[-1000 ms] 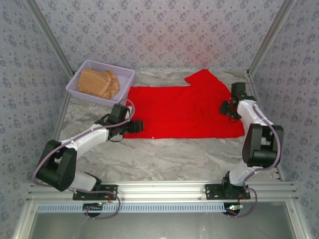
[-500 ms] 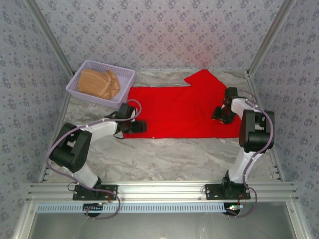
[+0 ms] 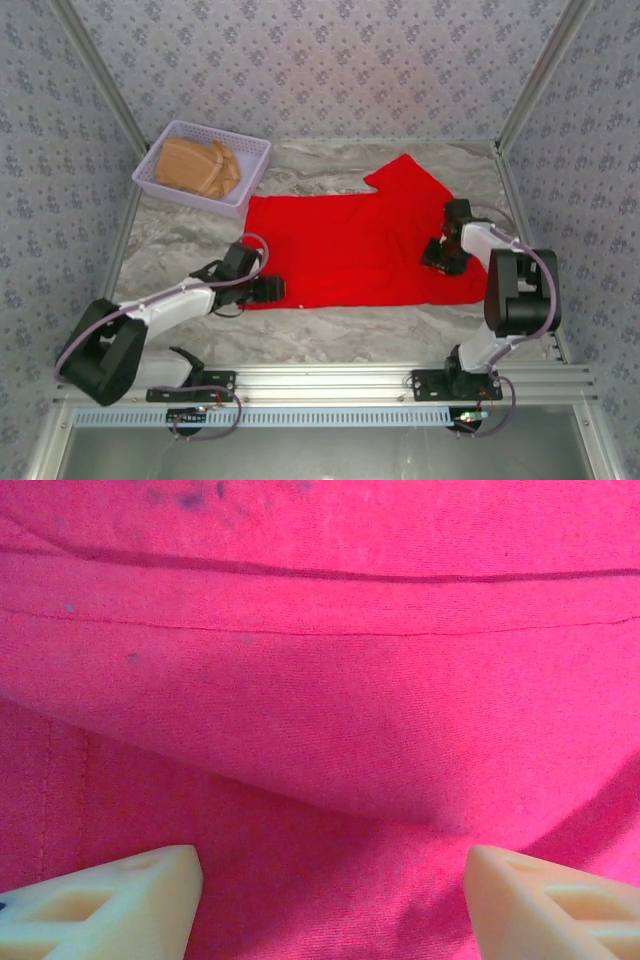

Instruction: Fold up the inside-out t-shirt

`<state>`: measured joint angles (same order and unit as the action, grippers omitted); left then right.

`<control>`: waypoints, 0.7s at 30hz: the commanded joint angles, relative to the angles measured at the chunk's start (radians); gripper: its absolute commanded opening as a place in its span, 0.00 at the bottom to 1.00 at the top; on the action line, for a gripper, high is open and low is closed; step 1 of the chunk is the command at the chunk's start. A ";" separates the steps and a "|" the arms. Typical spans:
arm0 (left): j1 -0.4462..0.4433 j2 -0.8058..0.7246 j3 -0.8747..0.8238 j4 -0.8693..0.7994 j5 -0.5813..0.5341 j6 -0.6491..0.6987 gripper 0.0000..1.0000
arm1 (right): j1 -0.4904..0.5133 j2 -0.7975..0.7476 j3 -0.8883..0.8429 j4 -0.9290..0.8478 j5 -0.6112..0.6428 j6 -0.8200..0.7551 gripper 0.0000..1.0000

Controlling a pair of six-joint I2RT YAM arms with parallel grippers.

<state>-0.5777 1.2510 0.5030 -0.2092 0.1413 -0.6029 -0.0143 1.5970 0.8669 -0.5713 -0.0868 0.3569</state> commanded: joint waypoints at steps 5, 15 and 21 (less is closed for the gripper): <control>-0.028 -0.233 0.044 -0.177 -0.161 -0.086 0.72 | 0.028 -0.162 -0.055 -0.060 0.058 0.045 0.48; 0.087 0.316 0.465 0.058 -0.114 0.092 0.74 | 0.076 0.130 0.350 0.228 0.094 0.057 0.57; 0.110 0.512 0.615 -0.006 -0.091 0.148 0.74 | 0.056 0.427 0.675 0.025 0.088 0.045 0.57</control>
<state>-0.4706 1.7283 1.0782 -0.1814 0.0349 -0.5076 0.0551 1.9305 1.4612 -0.4240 -0.0040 0.4000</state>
